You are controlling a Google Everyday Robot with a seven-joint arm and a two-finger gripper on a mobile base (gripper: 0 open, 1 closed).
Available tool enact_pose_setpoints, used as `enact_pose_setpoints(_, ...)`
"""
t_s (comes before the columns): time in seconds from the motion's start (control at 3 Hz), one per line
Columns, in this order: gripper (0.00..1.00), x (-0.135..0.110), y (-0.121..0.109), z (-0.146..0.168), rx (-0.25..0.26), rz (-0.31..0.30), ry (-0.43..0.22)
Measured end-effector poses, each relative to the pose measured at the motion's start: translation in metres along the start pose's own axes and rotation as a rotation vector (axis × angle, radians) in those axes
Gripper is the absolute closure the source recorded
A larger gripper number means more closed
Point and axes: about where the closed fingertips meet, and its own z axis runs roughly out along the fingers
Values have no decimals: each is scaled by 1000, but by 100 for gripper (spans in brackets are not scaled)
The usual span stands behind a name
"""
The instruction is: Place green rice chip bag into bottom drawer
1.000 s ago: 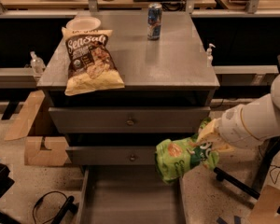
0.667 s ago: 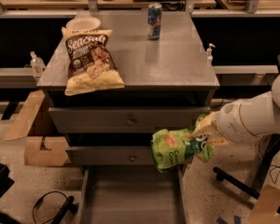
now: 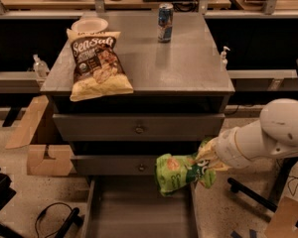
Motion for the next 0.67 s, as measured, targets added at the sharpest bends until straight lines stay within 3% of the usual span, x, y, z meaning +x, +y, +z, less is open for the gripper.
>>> enact_pose_setpoints(0.33,100,6,-39,86,8,95,74)
enact_pose_setpoints(0.67,100,2,-68,161,9,182,100)
